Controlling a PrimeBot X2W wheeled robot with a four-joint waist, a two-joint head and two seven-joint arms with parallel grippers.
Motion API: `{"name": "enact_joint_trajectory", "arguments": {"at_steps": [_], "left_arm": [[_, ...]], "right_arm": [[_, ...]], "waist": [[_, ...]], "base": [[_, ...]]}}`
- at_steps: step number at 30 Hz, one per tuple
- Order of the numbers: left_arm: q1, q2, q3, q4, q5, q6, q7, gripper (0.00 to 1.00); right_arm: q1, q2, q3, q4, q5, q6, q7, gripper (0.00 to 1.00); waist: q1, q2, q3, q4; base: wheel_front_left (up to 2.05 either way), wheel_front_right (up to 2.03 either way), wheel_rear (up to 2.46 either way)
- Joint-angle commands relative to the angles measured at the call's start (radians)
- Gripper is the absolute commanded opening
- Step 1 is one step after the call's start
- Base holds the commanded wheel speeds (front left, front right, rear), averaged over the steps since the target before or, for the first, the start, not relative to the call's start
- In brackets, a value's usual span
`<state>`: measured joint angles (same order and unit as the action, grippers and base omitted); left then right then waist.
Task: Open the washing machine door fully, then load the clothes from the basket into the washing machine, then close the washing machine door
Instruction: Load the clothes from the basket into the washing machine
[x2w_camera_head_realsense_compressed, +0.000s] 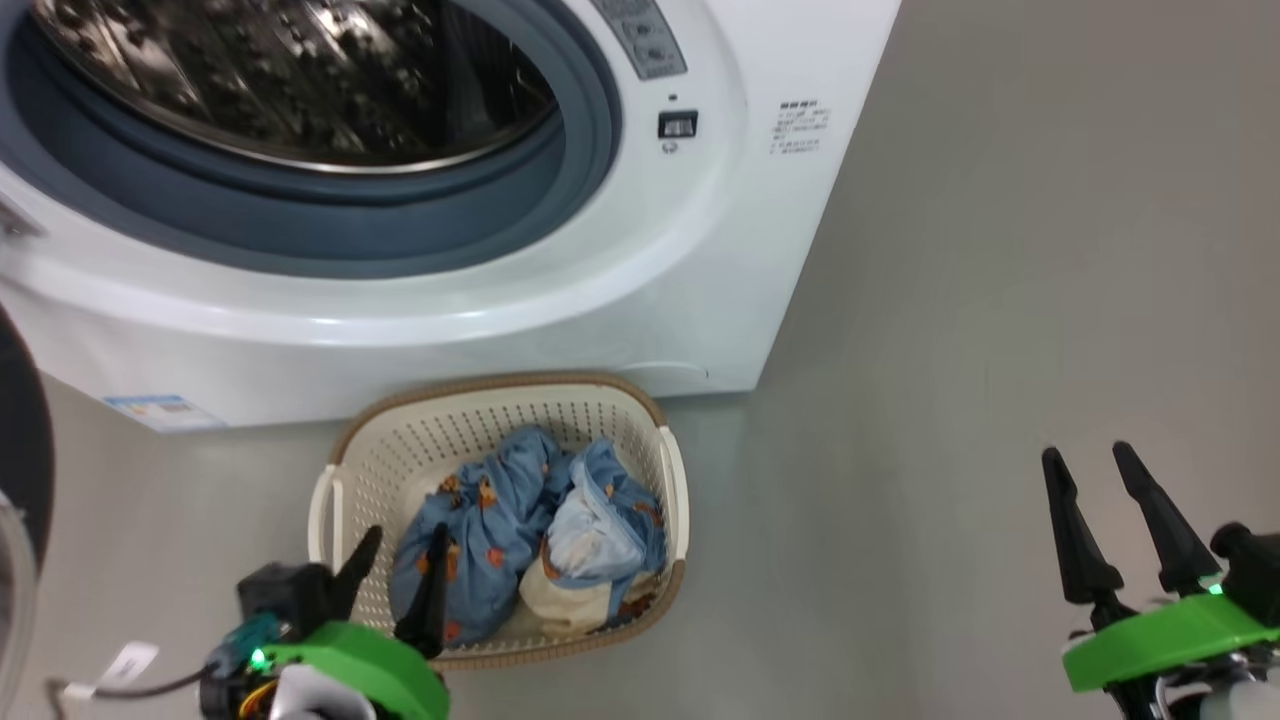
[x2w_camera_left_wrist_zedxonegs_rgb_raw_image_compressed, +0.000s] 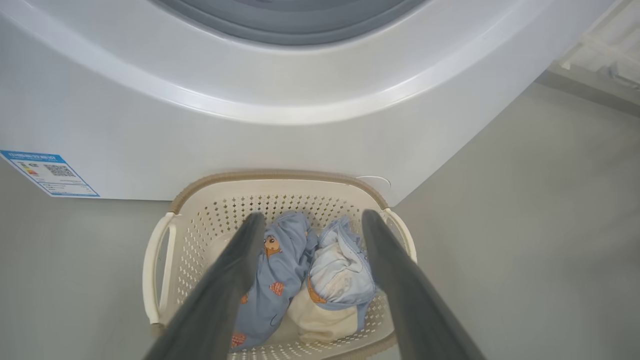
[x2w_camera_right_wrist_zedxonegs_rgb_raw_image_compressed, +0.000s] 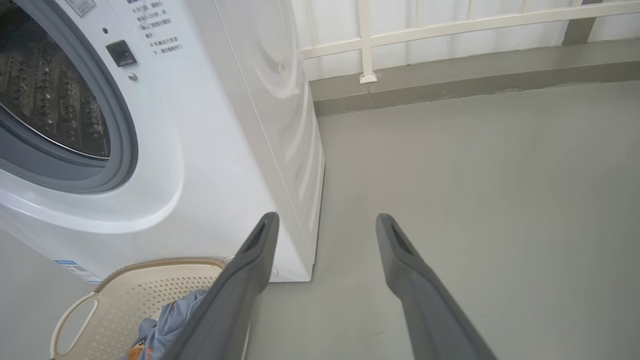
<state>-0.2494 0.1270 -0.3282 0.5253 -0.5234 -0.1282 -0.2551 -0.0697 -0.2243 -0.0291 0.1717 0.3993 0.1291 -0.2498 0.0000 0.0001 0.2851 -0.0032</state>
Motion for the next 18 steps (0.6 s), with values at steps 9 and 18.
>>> {"name": "enact_joint_trajectory", "arguments": {"at_steps": [9,18], "left_arm": [[-0.248,0.023,-0.107,0.241,-0.012,-0.002,-0.007,1.00],[-0.428,0.063,-0.201,0.431,-0.057,-0.002,-0.007,1.00]], "right_arm": [[-0.099,0.004,0.059,-0.040,-0.017,0.002,-0.012,1.00],[-0.184,0.021,0.110,-0.048,-0.023,0.002,-0.012,1.00]], "waist": [[0.0000,-0.0001,0.218,-0.046],[0.0000,-0.0001,0.347,-0.091]], "base": [[0.00,0.00,0.00],[0.00,0.00,0.00]]}}
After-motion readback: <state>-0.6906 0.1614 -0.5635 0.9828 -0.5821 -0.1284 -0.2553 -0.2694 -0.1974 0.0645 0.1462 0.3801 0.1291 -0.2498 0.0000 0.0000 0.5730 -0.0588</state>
